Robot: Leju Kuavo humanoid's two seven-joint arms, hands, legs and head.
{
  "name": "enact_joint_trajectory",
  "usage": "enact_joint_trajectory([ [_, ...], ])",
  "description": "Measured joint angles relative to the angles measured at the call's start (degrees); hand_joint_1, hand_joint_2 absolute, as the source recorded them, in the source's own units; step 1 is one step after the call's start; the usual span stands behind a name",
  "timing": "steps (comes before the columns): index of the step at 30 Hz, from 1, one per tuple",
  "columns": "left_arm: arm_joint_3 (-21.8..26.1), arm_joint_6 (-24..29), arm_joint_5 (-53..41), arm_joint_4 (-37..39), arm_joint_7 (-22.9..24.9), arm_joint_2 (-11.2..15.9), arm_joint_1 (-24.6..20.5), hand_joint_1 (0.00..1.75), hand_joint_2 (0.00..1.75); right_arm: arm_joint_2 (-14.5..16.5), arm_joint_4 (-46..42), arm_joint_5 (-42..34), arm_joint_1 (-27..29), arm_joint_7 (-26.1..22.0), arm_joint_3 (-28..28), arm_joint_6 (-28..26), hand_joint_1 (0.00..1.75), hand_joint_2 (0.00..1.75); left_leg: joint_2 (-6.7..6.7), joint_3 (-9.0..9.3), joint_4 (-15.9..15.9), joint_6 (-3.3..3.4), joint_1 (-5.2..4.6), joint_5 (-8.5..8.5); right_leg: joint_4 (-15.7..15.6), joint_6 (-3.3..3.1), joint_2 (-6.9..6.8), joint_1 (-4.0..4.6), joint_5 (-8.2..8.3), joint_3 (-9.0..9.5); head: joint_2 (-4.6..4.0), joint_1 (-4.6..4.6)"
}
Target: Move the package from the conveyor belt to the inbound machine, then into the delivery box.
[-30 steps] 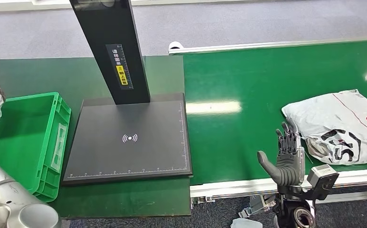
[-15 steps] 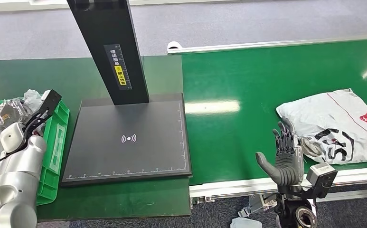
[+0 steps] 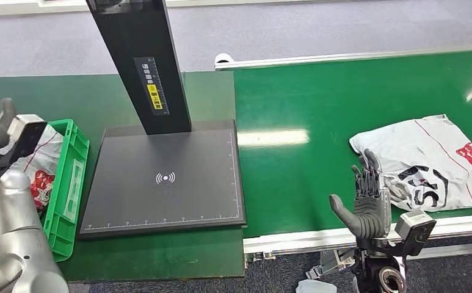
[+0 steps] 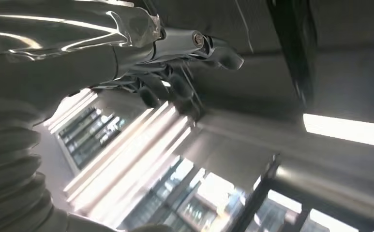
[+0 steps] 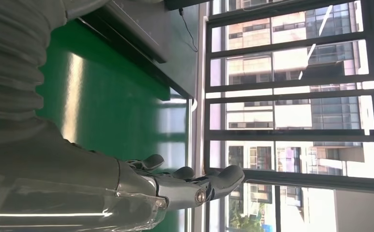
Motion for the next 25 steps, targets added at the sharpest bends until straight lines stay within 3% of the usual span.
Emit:
enact_joint_trajectory([
  [5, 5.9, 0.0, 4.9, -8.5, -1.5, -4.1, 0.4, 0.00, 1.75, 0.1, 0.0, 0.0, -0.1, 0.0, 0.1, -0.1, 0.00, 1.75, -0.08, 0.00, 0.0, 0.00, 0.03, 0.00, 0.0, -0.01, -0.05, 0.03, -0.01, 0.00, 0.00, 0.00],
  [12, 2.3, -0.2, 17.4, -15.1, -1.4, -7.6, 3.0, 0.00, 1.75, 0.0, 0.0, -0.4, -0.2, -0.3, 0.2, -1.1, 0.00, 1.75, -0.18, 0.05, 0.0, 0.00, 0.02, 0.00, 0.0, -0.01, -0.06, 0.02, -0.01, 0.03, 0.00, -0.01],
  [14, -2.4, -2.8, 26.9, -14.3, 0.3, -7.7, 4.7, 0.00, 1.75, 0.0, 0.0, -1.2, -0.1, -0.1, 0.2, -1.2, 0.00, 1.75, -0.20, 0.08, 0.0, 0.00, 0.00, 0.00, 0.0, -0.01, -0.09, 0.01, -0.01, 0.06, 0.00, -0.01],
  [17, -13.5, -9.8, 44.1, -13.2, 6.0, -7.2, 8.3, 0.00, 1.75, 0.0, -0.4, -2.2, 0.0, 0.5, 0.0, -0.7, 0.00, 1.75, -0.26, 0.04, 0.0, 0.01, 0.00, 0.01, 0.0, 0.00, -0.19, 0.01, -0.01, 0.11, 0.00, 0.00],
  [19, -19.7, -13.3, 49.6, -12.8, 8.4, -6.6, 9.9, 0.00, 1.75, 0.0, -0.6, -2.0, 0.1, 0.9, -0.2, -0.4, 0.00, 1.75, -0.24, 0.03, 0.0, 0.01, 0.00, 0.01, 0.0, 0.00, -0.19, 0.01, 0.00, 0.10, 0.00, 0.00],
  [24, -32.4, -37.1, 61.4, -11.9, 14.3, -5.5, 13.6, 0.00, 1.75, -0.1, -3.5, 1.8, 1.9, 2.3, -0.3, 0.7, 0.00, 1.75, -0.35, -0.01, 0.0, 0.01, -0.01, 0.00, 0.0, 0.05, -0.29, 0.00, -0.05, 0.07, 0.00, -0.02],
  [25, -33.8, -39.4, 62.3, -11.7, 14.7, -5.5, 14.0, 0.00, 1.75, -0.1, -4.1, 2.3, 2.2, 2.5, -0.3, 0.9, 0.00, 1.75, -0.38, -0.03, 0.0, 0.01, -0.01, 0.00, 0.0, 0.06, -0.32, 0.00, -0.06, 0.08, 0.00, -0.02],
])
